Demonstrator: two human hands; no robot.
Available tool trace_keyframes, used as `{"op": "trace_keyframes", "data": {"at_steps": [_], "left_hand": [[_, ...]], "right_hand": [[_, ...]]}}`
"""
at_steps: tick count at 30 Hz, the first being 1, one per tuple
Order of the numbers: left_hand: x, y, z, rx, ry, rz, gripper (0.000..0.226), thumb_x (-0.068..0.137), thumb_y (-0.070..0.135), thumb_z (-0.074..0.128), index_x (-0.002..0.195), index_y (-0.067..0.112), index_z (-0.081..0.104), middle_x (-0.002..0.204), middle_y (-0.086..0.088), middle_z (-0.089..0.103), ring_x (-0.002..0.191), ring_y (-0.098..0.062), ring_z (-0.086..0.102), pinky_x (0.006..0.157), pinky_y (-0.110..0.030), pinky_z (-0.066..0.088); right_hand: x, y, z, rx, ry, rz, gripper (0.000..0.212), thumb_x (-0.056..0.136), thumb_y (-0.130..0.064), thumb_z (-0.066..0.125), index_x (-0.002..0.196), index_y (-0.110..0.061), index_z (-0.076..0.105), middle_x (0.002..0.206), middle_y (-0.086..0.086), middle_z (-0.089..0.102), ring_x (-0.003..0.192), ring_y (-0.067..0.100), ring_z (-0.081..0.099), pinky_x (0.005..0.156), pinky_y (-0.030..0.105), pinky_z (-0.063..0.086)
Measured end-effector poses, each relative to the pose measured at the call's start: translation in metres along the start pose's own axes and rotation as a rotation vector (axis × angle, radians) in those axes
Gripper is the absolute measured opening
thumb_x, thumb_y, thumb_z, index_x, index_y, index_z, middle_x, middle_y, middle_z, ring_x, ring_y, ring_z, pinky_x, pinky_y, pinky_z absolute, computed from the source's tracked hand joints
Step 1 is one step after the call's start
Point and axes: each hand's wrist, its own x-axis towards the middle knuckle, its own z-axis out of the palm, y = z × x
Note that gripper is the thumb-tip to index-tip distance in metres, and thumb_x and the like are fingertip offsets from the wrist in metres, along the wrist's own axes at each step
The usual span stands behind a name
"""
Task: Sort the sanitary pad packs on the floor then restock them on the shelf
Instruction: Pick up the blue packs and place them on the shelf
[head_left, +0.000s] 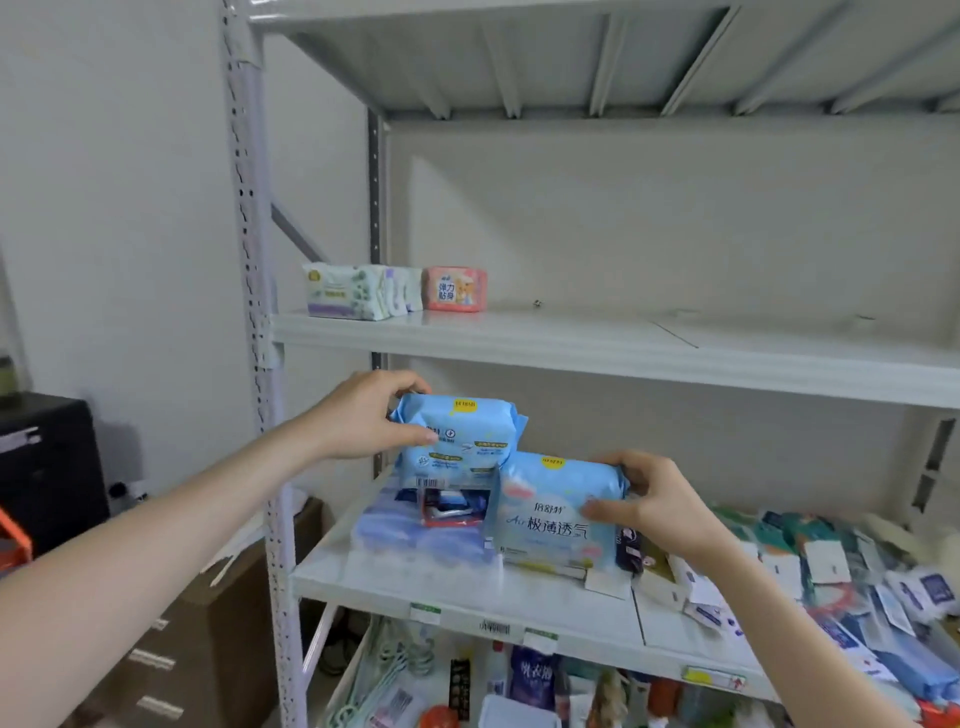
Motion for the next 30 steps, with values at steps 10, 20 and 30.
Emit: {"op": "trace_keyframes", "data": {"at_steps": [10, 20, 30], "left_hand": [[0.062, 0.024, -0.080, -0.050, 0.076, 0.032, 0.037, 0.073, 0.032, 0.083, 0.104, 0.026, 0.065, 0.101, 0.008, 0.064, 0.092, -0.005, 0.063, 0.079, -0.019, 0.048], [0.180, 0.032, -0.107, -0.092, 0.054, 0.069, 0.034, 0.076, 0.027, 0.082, 0.103, 0.018, 0.064, 0.099, 0.001, 0.069, 0.076, -0.014, 0.070, 0.055, -0.013, 0.046], [0.299, -0.014, -0.103, -0.168, 0.029, 0.060, 0.039, 0.076, 0.023, 0.082, 0.106, 0.009, 0.061, 0.094, -0.007, 0.074, 0.081, -0.023, 0.074, 0.095, -0.041, 0.051]], "right_hand": [[0.051, -0.062, -0.028, 0.132, 0.027, -0.092, 0.037, 0.070, -0.008, 0.083, 0.101, -0.013, 0.064, 0.086, -0.002, 0.075, 0.076, 0.016, 0.073, 0.058, 0.024, 0.056], [0.140, -0.081, -0.078, 0.100, 0.120, -0.177, 0.033, 0.071, -0.003, 0.081, 0.099, -0.011, 0.066, 0.085, 0.004, 0.075, 0.077, 0.020, 0.073, 0.059, 0.029, 0.058], [0.240, -0.070, -0.093, 0.088, 0.168, -0.180, 0.032, 0.074, -0.004, 0.079, 0.102, -0.012, 0.066, 0.087, 0.007, 0.075, 0.081, 0.023, 0.073, 0.065, 0.034, 0.060]]}}
